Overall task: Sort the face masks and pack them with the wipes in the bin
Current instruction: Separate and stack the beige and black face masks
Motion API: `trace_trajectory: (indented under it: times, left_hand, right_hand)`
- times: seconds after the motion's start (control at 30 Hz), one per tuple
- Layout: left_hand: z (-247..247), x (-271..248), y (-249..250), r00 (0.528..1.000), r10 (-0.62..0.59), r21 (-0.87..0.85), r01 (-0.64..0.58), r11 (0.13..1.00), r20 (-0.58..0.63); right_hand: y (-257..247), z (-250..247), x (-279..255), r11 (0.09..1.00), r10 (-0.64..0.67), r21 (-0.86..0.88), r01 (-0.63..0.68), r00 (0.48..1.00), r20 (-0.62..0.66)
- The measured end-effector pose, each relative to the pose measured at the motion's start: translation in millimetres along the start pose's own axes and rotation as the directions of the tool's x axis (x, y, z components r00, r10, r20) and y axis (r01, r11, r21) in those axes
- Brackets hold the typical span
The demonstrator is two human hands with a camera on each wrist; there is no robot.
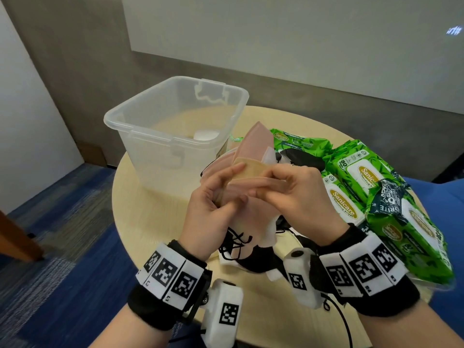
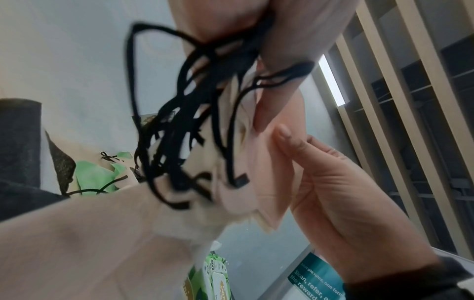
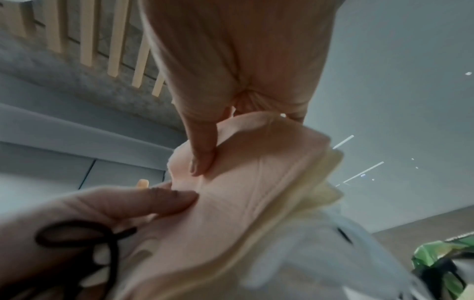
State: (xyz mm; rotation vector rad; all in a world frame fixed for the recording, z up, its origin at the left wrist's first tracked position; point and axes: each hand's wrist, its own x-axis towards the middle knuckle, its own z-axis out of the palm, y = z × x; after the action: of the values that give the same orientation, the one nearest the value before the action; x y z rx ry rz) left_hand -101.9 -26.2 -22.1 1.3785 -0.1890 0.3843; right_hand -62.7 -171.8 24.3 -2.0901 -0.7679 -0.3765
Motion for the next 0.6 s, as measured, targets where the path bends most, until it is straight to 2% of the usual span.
trace_trajectory:
  times: [0.07,0.2,0.33,0.5,0.6]
  left_hand:
    - [-0.3,0.3,-0.1,0.999,0.011,-0.006,-0.011,1.000,-0.036]
    - [2.6,0.2,0.9,0.999,0.000,-0.066,-0.003,0.998,-0.049]
    - [6.1,-1.1,0.0,0.998,0.012,-0.070,-0.016,0.997,-0.069]
    - [6.4,1.6,-4.5,0.988,-0.034,-0.187,0.005,0.982,-0.151]
    - [6.3,2.6,-5.0,0.988,-0.073,-0.260,0.035,0.965,-0.139]
  right_hand:
    - [0.8,-2.6,1.2,0.989,0.108,0.106,-0.105,0.994,-0.025]
    - [1.0,-2.8,4.9,0.948,0.222,0.251,-0.196,0.972,-0.079]
    - [4.0,7.2,5.0,0.954,0.243,0.206,-0.219,0.965,-0.100]
    - [-0.1,12.3,0.1,0.984,0.151,0.115,-0.134,0.977,-0.153]
    - [-1.5,16.4,-5.4,0.995,-0.088,-0.070,0.077,0.982,-0.169]
